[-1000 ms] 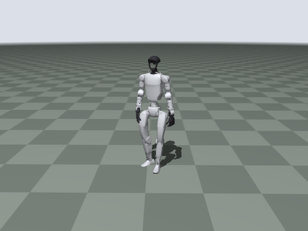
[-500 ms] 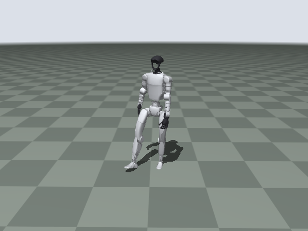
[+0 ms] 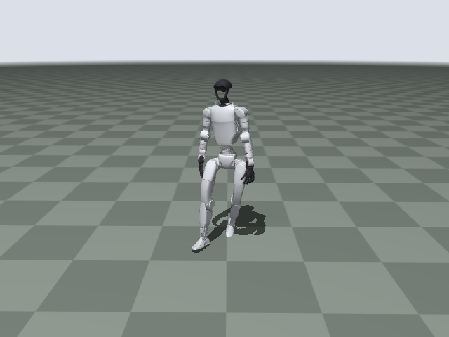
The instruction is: Walk
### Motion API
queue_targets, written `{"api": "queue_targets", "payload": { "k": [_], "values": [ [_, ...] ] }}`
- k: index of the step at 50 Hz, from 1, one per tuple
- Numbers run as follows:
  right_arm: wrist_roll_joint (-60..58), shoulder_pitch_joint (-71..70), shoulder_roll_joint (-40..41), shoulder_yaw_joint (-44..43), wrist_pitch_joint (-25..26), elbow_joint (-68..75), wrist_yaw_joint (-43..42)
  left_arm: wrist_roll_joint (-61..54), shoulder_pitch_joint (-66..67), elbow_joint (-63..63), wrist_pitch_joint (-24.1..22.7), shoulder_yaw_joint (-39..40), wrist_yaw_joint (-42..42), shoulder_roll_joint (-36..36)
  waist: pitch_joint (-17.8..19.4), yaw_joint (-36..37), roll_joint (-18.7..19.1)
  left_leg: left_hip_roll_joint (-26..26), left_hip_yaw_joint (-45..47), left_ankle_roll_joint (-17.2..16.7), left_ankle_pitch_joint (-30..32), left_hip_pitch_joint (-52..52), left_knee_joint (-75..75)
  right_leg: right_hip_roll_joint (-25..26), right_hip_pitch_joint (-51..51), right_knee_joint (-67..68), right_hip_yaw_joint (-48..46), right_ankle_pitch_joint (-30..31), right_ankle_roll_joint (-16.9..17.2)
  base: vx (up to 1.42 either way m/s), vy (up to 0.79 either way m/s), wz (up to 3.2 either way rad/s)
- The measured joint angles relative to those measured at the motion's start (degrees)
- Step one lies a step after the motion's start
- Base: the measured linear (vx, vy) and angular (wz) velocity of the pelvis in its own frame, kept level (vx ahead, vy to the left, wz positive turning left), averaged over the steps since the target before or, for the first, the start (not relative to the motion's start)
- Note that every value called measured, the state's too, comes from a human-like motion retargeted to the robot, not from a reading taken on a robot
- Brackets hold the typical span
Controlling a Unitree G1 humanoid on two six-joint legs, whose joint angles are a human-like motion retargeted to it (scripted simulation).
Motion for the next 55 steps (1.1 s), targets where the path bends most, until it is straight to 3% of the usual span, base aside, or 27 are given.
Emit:
{"api": "queue_targets", "payload": {
  "k": [3,5,7,12,19,23,25,29,33,37,41,43,49,55],
  "values": [
    [-0.22,-2.56,1.76,1.21,-0.35,0.59,-0.95,0.59,1.11,-0.07,0.06,1.03,0.41,0.78,-0.07,0.64,-2.78,0.84,8.14,0.0,5.85,-5.58,11.87,-2.46,1.9,-0.77,-1.07,-0.54,-0.7,0.3,0.0,0.39],
    [-0.33,-4.31,2.99,2.31,-0.74,0.53,-1.4,0.57,1.89,-0.02,0.24,2.05,0.86,0.92,0.17,1.11,-4.25,1.59,8.94,0.0,6.53,-8.43,17.9,-2.55,3.8,-1.64,-1.45,-1.27,-1.62,0.49,-0.32,0.04],
    [-0.53,-6.0,4.38,3.57,-1.28,0.18,-1.98,0.09,3.0,-0.07,0.28,3.21,1.05,0.86,0.93,1.32,-5.35,2.22,5.93,0.0,-0.53,-10.68,21.52,-1.47,6.7,-2.83,-1.97,-2.26,-2.98,0.52,-0.41,-0.18],
    [-0.56,-8.82,8.2,6.5,-3.11,-1.5,-3.42,-0.42,7.27,-0.14,0.11,5.7,1.28,0.94,3.03,5.31,-6.62,2.91,-0.43,0.51,-9.41,-15.37,17.46,3.5,13.32,-4.18,-1.39,-4.96,-5.78,0.47,-0.32,-0.73],
    [2.68,-11.32,11.76,8.25,-6.15,-4.58,-4.18,0.31,11.6,1.35,1.56,7.26,1.86,1.47,5.55,6.91,-4.99,6.18,-0.07,18.12,-14.68,-19.85,-4.72,8.84,19.7,-3.29,-1.41,-9.49,-9.73,0.4,-0.03,-0.08],
    [5.58,-11.21,12.91,8.17,-7.66,-5.82,-3.97,0.94,13.28,2.64,2.54,7.74,0.81,1.68,5.3,6.62,-5.59,5.17,-1.9,27.33,-11.83,-21.47,-18.68,10.09,22.75,-3.2,-0.68,-12.47,-12.57,0.48,0.03,0.24],
    [6.55,-10.62,13.29,8.05,-8.23,-6.18,-3.87,1.36,14.22,2.91,2.98,8.19,0.47,1.55,4.63,6.71,-6.42,4.48,-3.43,29.99,-12.29,-22.26,-22.73,9.99,23.89,-3.07,-0.42,-13.64,-13.32,0.45,0.02,0.05],
    [7.54,-9.74,13.18,8.62,-8.32,-6.1,-3.1,0.95,15.27,3.28,3.34,9.48,0.21,1.16,4.14,8.01,-6.76,4.69,-4.42,29.12,-13.31,-22.54,-20.83,11.12,25.43,-1.57,1.76,-14.14,-14.22,0.55,0.12,-0.45],
    [7.02,-8.74,12.03,9.42,-7.13,-5.04,-2.45,0.59,15.62,3.52,3.59,9.94,-0.27,1.05,3.25,9.03,-7.09,4.82,-2.13,28.21,-13.77,-21.02,-18.1,11.84,27.04,0.19,3.0,-10.39,-13.64,0.56,0.13,-0.6],
    [5.19,-5.78,10.21,9.67,-5.55,-4.25,-2.34,0.52,14.36,4.26,4.59,9.22,-0.38,1.63,1.31,8.56,-7.17,5.22,-1.81,25.84,-16.98,-20.86,-14.82,12.71,26.95,3.97,5.36,-1.62,-12.21,0.58,0.15,-0.35],
    [4.09,-3.05,7.19,9.31,-4.0,-3.81,-1.72,-0.02,10.49,4.32,4.67,7.27,0.48,2.34,1.0,7.79,-6.28,5.82,-2.15,23.98,-20.41,-17.78,-15.18,13.71,25.42,12.04,5.55,10.09,-7.05,0.45,0.14,-0.2],
    [2.7,-2.15,5.66,8.8,-2.67,-3.57,-1.2,-0.47,7.72,4.39,4.44,6.22,1.07,2.62,0.87,7.0,-4.57,7.35,-3.12,23.23,-21.85,-16.84,-15.13,14.57,22.99,18.37,4.91,12.47,-4.82,0.43,0.13,-0.06],
    [0.07,0.42,1.88,6.03,0.4,-2.38,0.76,-1.1,-2.62,3.69,3.37,2.65,1.46,3.91,1.99,6.82,-0.96,10.68,-5.28,22.19,-24.99,-13.23,-16.01,14.24,11.34,33.89,4.38,4.69,-5.82,0.33,0.09,-0.22],
    [-0.42,3.49,-0.75,3.06,1.72,-2.28,3.91,-2.53,-9.64,-0.5,-0.64,0.7,2.08,3.13,2.84,5.86,-1.77,9.24,-4.76,22.28,-26.86,-8.66,-18.33,8.11,2.7,24.54,5.81,-1.92,-1.04,0.33,0.06,-0.05]
  ]
}}
